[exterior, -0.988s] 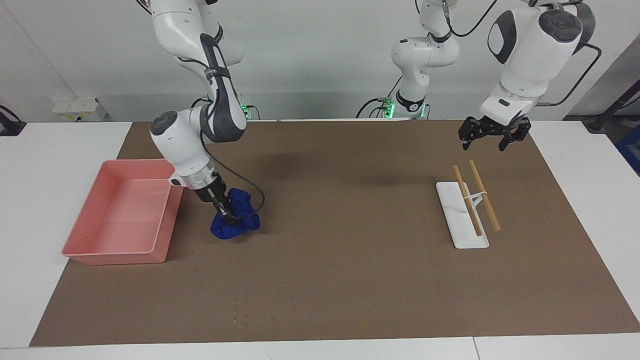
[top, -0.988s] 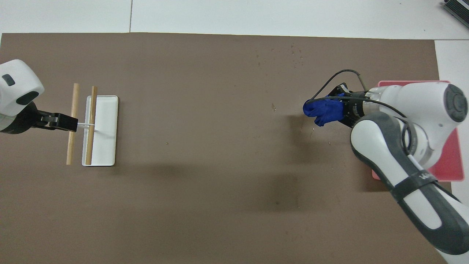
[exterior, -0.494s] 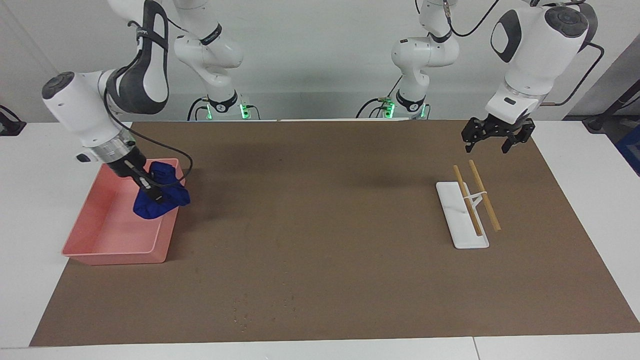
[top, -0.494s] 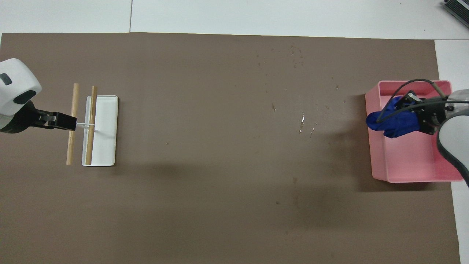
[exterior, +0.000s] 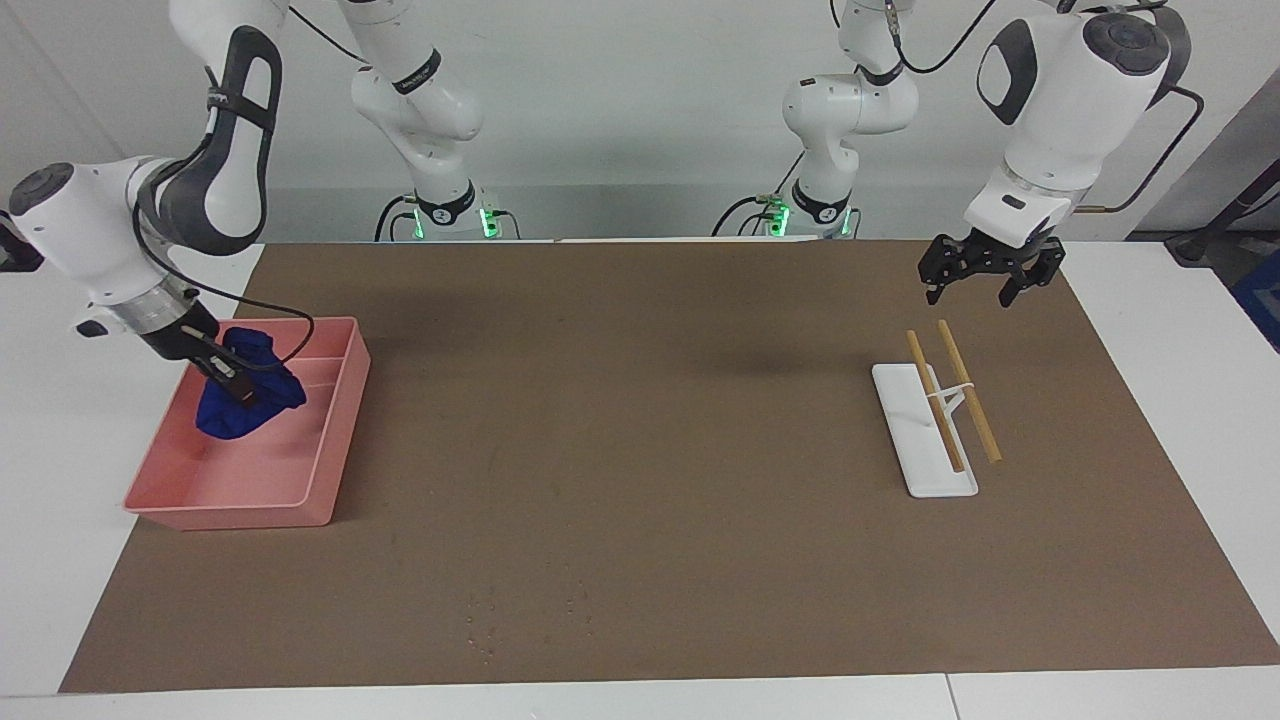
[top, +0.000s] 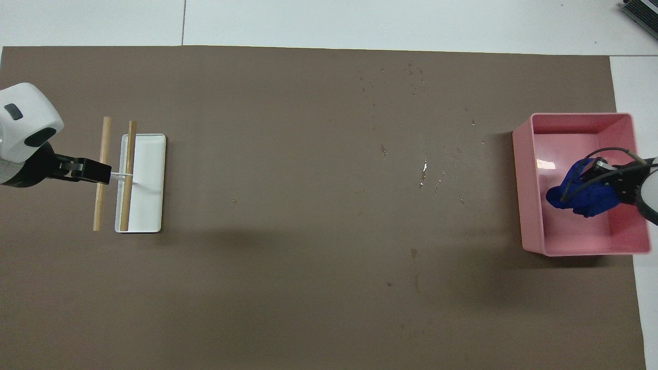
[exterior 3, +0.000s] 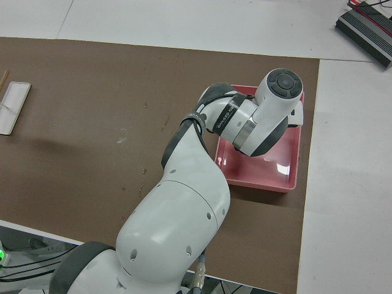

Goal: Wipe water with towel using both arms
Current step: 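Release the cloth in the bin and raise the right gripper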

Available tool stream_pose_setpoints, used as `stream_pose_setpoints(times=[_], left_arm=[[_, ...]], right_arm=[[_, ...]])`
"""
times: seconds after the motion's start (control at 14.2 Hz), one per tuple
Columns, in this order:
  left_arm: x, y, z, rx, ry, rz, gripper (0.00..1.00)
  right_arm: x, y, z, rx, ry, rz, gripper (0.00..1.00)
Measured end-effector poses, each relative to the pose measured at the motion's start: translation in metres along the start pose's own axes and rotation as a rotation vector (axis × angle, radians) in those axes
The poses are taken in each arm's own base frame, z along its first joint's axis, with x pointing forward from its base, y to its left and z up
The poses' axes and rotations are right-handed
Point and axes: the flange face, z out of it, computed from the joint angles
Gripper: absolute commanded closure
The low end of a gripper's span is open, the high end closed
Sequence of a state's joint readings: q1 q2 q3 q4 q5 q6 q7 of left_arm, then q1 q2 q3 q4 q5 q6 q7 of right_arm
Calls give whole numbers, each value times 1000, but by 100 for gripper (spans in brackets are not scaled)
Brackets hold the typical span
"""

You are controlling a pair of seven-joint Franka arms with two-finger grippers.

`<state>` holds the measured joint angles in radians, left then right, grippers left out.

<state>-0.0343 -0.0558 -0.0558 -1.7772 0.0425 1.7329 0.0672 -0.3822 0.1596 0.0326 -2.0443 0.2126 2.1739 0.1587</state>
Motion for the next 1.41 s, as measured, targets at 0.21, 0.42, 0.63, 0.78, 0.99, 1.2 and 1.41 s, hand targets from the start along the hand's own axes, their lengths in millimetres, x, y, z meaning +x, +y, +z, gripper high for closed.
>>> stream_pose_setpoints(times=[0.21, 0.42, 0.63, 0.78, 0.99, 1.2, 1.41], left_arm=[[0, -3, 0, -1, -1, -6, 0], [0, 0, 0, -1, 0, -2, 0], [0, 0, 0, -1, 1, -3, 0], [0, 0, 0, -1, 1, -2, 0], [0, 0, 0, -3, 3, -3, 0], [2, 3, -2, -28, 22, -7, 0], [2, 3, -2, -31, 24, -9, 0]], right_arm=[[-16, 15, 23, -16, -52, 20, 0], [-20, 23, 18, -16, -59, 18, 0], [-21, 18, 6, -12, -39, -34, 0], [-24, 7, -13, -54, -10, -102, 0], [-35, -38, -66, -112, 0, -219, 0], [-57, -98, -123, -140, 15, -337, 0], [-87, -157, -147, -184, 28, -466, 0]])
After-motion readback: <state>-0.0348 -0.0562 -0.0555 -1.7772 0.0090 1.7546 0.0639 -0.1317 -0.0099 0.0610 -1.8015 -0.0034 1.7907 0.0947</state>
